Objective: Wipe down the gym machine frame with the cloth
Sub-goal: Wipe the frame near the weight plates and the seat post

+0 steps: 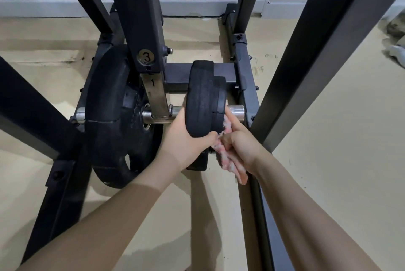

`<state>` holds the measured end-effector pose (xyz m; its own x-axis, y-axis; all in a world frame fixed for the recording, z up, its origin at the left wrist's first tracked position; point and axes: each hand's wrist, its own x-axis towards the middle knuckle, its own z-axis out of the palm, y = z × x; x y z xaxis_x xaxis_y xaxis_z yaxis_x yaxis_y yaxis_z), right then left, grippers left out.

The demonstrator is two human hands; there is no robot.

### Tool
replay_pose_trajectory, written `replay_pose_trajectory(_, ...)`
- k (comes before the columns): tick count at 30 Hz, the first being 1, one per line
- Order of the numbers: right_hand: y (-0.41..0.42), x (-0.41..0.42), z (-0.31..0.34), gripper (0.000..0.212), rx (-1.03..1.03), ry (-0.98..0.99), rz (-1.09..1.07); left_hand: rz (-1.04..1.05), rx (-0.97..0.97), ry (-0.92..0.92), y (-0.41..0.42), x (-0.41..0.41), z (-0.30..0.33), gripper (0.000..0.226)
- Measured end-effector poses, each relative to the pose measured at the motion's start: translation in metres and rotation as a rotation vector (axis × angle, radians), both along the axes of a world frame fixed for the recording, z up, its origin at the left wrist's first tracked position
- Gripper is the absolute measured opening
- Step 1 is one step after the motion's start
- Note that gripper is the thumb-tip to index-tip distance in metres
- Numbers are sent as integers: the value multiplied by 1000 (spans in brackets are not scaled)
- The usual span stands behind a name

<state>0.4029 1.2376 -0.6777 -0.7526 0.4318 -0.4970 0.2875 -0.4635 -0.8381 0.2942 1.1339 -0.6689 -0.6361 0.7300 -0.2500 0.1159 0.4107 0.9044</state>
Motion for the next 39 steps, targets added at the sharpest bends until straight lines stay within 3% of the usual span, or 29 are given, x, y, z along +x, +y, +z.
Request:
replay_pose_trajectory(7, -29, -40, 11, 87, 33, -34, 40, 44, -70, 82, -26, -29, 11, 84)
replay_pose_trajectory(9, -29, -37, 15, 74, 263, -147, -4, 31, -79, 77, -28, -27, 10, 75)
replay_pose_trajectory(12, -11, -34, 15, 45, 894, -190, -411, 56, -63, 17, -30, -23, 6, 63)
replay_pose_trajectory(13, -5, -34, 11, 38, 1085, -199, -456, 53, -63, 11, -29, -22, 7, 62)
replay_pose_trajectory(14, -1, -36, 4, 34, 1232, -245, -382, 50, -62, 14, -28, -21, 8, 62)
replay_pose_trajectory(17, -4, -43, -34, 41, 1501, -521, 132, 49, -45, 34, -26, -21, 9, 66)
replay_pose_trajectory(20, 15, -30, -50, 46, 1716, -461, 276, 37, -33, 37, -27, -24, 6, 72)
replay_pose_trajectory(22, 34, -14, -50, 40, 1651, -523, 159, 31, -27, 20, -29, -26, 6, 76)
replay_pose_trajectory(24, 37, -4, -53, 38, 1449, -613, 34, 36, -22, 12, -31, -27, 5, 79)
replay_pose_trajectory(26, 30, -7, -60, 44, 1376, -631, -18, 32, -19, 13, -31, -26, 3, 81)
replay_pose_trajectory(31, 28, -14, -69, 58, 1376, -596, -95, 28, -28, 32, -25, -25, -1, 82)
replay_pose_trajectory(35, 26, -27, -63, 44, 1261, -385, -204, 25, -54, 77, -22, -26, -3, 79)
replay_pose_trajectory(37, 26, -37, -52, 29, 1327, -432, -139, 32, -62, 91, -23, -28, -4, 79)
replay_pose_trajectory(39, 14, -40, -52, 49, 1503, -248, 132, 33, -68, 108, -23, -29, -4, 80)
